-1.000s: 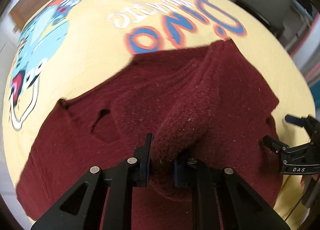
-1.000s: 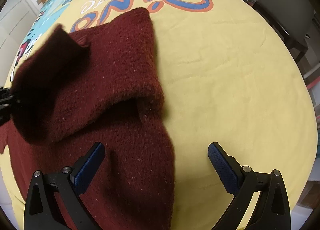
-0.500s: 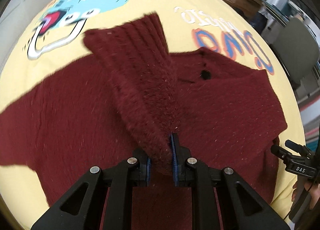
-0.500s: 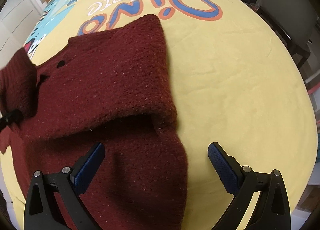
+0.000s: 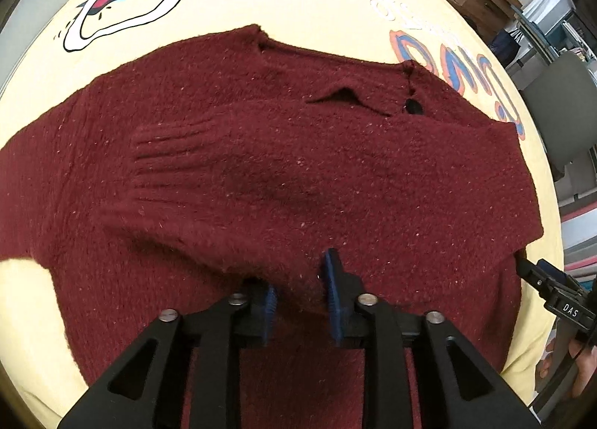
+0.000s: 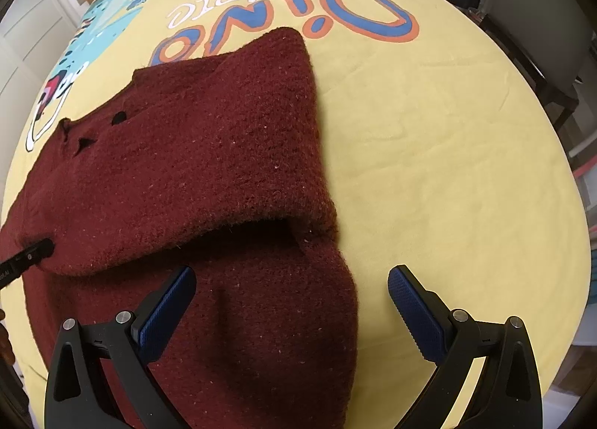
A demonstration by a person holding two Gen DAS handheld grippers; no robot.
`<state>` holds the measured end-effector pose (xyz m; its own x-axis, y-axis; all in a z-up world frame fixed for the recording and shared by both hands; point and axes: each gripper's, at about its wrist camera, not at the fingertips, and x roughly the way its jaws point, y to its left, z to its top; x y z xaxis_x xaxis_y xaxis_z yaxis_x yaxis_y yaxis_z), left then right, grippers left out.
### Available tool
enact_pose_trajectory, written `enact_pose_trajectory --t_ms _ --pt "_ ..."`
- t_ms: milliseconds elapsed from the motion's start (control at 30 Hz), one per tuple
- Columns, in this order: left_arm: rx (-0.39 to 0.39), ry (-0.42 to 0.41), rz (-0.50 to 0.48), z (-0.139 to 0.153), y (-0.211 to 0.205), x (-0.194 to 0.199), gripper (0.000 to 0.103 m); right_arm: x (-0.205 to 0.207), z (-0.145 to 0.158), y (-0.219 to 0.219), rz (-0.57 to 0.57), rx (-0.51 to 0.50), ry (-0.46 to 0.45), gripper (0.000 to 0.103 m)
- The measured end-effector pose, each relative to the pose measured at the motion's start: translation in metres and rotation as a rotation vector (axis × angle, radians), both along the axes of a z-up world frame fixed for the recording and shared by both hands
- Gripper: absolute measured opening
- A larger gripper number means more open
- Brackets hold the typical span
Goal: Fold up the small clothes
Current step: 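Fold the held sleeve across the sweater body with the left tool, release, then regrasp the folded sleeve cuff with the left tool and straighten it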
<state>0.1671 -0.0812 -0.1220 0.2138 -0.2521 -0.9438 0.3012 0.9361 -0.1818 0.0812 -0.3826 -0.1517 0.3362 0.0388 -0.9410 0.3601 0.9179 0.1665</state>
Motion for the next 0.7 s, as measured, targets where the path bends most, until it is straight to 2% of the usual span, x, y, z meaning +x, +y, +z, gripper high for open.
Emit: enact_pose_trajectory --t_ms 100,167,233,300,367,500,533,567,700 --pt "0.022 -0.014 0.003 0.003 0.005 -0.001 0.037 -0.001 -0.001 0.001 0.006 -0.001 0.005 0.103" --pt "0.034 -0.018 0.006 0.002 0.010 0.000 0.051 -0.001 -0.001 0.002 0.018 -0.005 0.011 0.103" --pt "0.055 -0.032 0.009 0.001 0.018 0.001 0.061 0.003 -0.003 0.003 0.037 -0.006 0.022 0.103" --pt "0.063 -0.028 0.022 -0.001 0.029 0.000 0.066 0.005 -0.002 0.002 0.041 -0.015 0.030 0.103" --pt "0.064 -0.012 0.029 -0.002 0.042 0.000 0.080 0.007 0.000 0.001 0.041 -0.018 0.029 0.103" --pt "0.082 -0.020 0.033 -0.001 0.067 0.000 0.092 0.010 0.001 0.004 0.051 -0.033 0.031 0.103" --pt "0.082 -0.022 0.035 0.000 0.072 0.001 0.099 0.010 0.000 0.004 0.053 -0.034 0.034 0.103" --pt "0.081 -0.027 0.038 0.004 0.077 0.001 0.102 0.010 -0.001 0.005 0.054 -0.033 0.037 0.103" --pt "0.072 -0.054 0.059 0.019 0.093 0.016 0.102 0.009 -0.005 0.009 0.061 -0.034 0.046 0.103"
